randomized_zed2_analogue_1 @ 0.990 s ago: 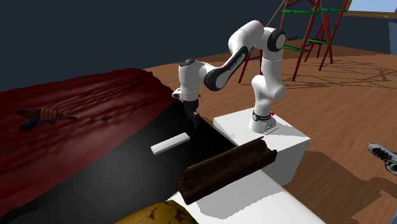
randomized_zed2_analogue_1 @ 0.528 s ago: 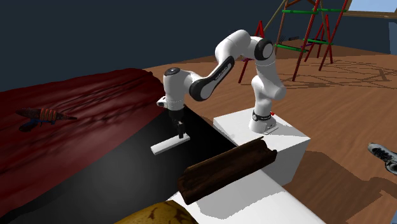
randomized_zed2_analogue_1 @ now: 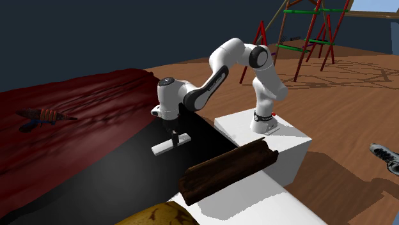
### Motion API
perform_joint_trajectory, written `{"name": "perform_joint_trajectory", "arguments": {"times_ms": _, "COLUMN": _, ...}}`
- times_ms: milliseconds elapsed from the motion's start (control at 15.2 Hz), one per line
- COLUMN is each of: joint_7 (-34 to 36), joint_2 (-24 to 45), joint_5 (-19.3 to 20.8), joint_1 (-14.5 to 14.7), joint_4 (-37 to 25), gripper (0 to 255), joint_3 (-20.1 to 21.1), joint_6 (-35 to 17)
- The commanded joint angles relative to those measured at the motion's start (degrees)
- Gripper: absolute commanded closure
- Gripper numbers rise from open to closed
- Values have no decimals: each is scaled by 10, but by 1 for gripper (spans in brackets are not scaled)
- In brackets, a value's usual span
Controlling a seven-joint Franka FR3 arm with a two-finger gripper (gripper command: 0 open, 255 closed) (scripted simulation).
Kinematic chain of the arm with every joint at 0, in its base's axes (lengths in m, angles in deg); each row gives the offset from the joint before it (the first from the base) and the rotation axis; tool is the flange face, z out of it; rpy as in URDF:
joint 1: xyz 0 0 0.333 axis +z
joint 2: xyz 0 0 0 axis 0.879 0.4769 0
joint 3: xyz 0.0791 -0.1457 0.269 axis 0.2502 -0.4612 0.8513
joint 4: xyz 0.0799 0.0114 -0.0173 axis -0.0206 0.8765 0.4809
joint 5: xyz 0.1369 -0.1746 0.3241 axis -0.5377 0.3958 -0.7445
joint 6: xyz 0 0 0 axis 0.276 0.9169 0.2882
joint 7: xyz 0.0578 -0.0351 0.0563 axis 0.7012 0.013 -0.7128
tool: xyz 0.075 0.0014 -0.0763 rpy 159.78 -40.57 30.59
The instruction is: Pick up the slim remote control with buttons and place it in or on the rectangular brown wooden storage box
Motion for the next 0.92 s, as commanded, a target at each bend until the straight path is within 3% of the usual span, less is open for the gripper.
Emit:
{"name": "perform_joint_trajectory", "arguments": {"times_ms": 0, "joint_7": 0, "joint_2": 7, "joint_5": 1, "joint_1": 0, "joint_4": 5, "gripper": 0, "joint_3": -1, "joint_6": -12}}
{"name": "perform_joint_trajectory", "arguments": {"times_ms": 594, "joint_7": 1, "joint_2": 12, "joint_5": 2, "joint_1": 0, "joint_4": 9, "gripper": 0, "joint_3": -1, "joint_6": -22}}
{"name": "perform_joint_trajectory", "arguments": {"times_ms": 660, "joint_7": 1, "joint_2": 12, "joint_5": 2, "joint_1": 0, "joint_4": 9, "gripper": 255, "joint_3": -1, "joint_6": -22}}
{"name": "perform_joint_trajectory", "arguments": {"times_ms": 858, "joint_7": 1, "joint_2": 12, "joint_5": 2, "joint_1": 0, "joint_4": 9, "gripper": 255, "joint_3": -1, "joint_6": -22}}
